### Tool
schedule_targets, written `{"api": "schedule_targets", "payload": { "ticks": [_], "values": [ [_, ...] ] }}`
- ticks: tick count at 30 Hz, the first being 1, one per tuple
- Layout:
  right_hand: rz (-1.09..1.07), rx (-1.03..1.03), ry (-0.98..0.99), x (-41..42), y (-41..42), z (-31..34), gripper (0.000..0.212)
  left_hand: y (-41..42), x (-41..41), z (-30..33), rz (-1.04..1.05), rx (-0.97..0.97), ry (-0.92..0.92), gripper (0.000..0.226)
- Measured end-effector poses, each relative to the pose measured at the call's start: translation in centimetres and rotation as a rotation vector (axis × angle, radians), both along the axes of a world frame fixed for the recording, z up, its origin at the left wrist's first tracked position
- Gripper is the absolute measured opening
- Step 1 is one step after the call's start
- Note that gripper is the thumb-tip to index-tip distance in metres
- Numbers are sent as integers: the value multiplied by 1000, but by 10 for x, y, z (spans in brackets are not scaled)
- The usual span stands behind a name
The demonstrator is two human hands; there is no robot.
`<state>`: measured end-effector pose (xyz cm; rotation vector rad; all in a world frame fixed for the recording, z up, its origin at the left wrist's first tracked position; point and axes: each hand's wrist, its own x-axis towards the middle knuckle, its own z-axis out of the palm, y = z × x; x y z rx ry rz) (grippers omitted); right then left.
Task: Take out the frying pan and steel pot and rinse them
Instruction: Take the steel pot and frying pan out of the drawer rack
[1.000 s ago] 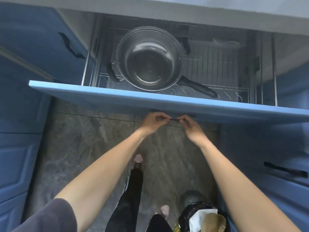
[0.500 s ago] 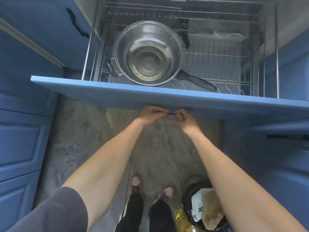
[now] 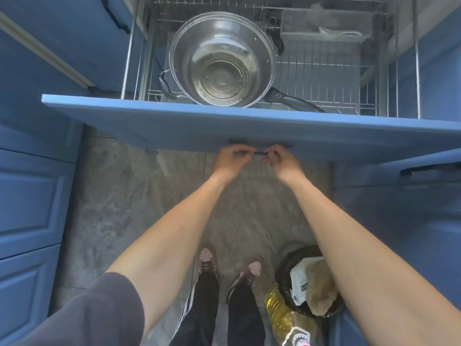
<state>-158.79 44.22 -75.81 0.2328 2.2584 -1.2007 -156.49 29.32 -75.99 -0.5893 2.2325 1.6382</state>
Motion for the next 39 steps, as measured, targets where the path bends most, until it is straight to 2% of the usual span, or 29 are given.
{"api": "schedule_targets", "payload": {
  "ticks": [2,4,7,9,11,14,16,19,23,28,31,35,39],
  "values": [
    [12,22,15,1,0,1,16,-3,-1,3,-46,-15,8,15],
    [75,33,3,7,1,11,23,-6,3,15,-172,-47,-22,26],
    [392,140,-131,16,8,43,53,-13,24,55,-689,-414,-114,52],
    [553,187,-192,18,22,82,49,-22,46,97,-844,-431,-70,48],
    [597,70,-244,17,43,139,37,-37,60,156,-773,-272,-20,35],
    [504,-166,-284,12,74,233,23,-72,49,242,-489,-86,54,22],
    [452,-214,-223,-4,87,277,22,-97,25,276,-340,-71,109,17],
    [340,-197,-112,-52,85,301,18,-135,-26,289,-196,-159,118,11],
    [322,-106,-26,-130,59,278,16,-177,-95,252,-257,-263,-4,9],
    [330,-18,-35,-222,24,199,24,-215,-148,177,-465,-450,-247,19],
    [316,39,-58,-263,9,147,24,-224,-161,141,-545,-406,-360,28],
    [321,150,-81,-308,-6,80,30,-233,-176,102,-677,-424,-391,31],
    [291,239,-9,-340,-16,29,28,-239,-186,72,-611,-396,-398,24]
  ]
}}
